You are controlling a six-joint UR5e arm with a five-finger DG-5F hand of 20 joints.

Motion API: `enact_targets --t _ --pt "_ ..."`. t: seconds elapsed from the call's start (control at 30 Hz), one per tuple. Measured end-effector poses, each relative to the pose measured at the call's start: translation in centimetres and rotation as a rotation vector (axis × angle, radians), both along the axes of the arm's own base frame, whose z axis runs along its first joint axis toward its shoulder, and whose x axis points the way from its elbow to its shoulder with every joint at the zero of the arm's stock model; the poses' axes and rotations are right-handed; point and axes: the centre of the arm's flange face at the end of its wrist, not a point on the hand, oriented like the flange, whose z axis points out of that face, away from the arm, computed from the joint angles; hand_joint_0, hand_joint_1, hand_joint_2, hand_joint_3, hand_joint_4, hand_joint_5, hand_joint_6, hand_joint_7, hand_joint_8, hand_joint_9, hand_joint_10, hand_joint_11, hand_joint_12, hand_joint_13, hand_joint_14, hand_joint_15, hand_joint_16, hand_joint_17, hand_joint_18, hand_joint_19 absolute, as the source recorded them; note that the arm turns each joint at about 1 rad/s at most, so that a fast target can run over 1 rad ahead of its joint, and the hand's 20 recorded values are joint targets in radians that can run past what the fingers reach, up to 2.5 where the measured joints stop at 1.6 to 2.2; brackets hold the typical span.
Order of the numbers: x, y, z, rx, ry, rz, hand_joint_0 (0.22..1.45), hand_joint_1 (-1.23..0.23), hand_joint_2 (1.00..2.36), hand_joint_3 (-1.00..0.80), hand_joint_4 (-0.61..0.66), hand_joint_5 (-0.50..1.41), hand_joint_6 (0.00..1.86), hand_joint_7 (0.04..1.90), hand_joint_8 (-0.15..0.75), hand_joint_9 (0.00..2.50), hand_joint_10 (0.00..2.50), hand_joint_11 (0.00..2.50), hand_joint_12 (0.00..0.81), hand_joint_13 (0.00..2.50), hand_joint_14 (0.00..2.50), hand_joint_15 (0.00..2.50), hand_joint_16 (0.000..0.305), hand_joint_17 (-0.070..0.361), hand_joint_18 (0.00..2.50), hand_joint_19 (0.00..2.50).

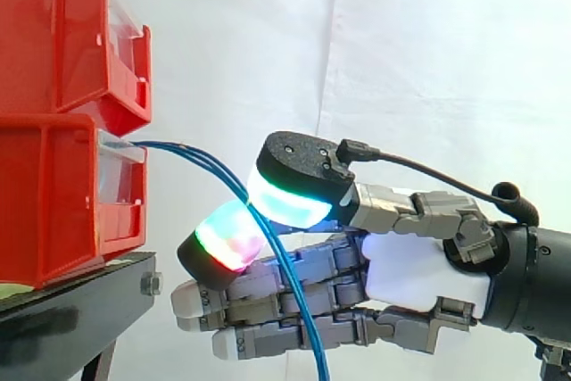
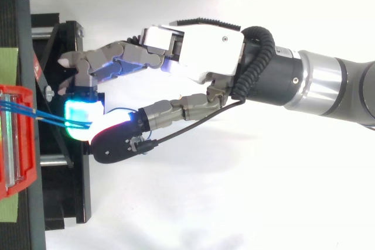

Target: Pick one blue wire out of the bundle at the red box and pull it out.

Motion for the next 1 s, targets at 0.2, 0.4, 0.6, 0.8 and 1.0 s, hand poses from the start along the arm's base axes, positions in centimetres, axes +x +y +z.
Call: enact_targets --t 0.2,0.4,0.6,0.8,1.0 --pt "0.0 0.0 0.0 0.001 -0.001 0.000 0.57 -0.67 1.02 -0.14 0.22 -0.17 0.85 1.00 0.267 0.51 0.01 0.25 0.369 0.29 0.00 0.12 0.057 0.128 0.20 0.26" --pt "0.0 -0.1 0.1 0.002 0.000 0.004 0.56 -0.68 1.02 -0.11 0.22 -0.16 0.85 1.01 0.271 0.53 0.01 0.25 0.368 0.30 0.00 0.12 0.057 0.129 0.20 0.26" --pt "0.0 0.0 0.4 0.022 -0.007 0.027 0.57 -0.68 1.02 -0.10 0.22 -0.16 0.84 1.03 0.272 0.54 0.01 0.26 0.369 0.31 0.00 0.11 0.057 0.129 0.21 0.25" --pt "-0.2 0.6 2.3 0.040 -0.017 0.121 0.56 -0.68 1.02 -0.09 0.22 -0.16 0.84 1.04 0.274 0.55 0.01 0.26 0.376 0.36 0.00 0.13 0.058 0.130 0.22 0.25" --pt "-0.9 0.4 4.8 0.039 0.002 0.159 0.57 -0.68 1.02 -0.09 0.22 -0.16 0.84 1.05 0.275 0.55 0.01 0.25 0.380 0.56 0.01 0.22 0.059 0.132 0.26 0.25"
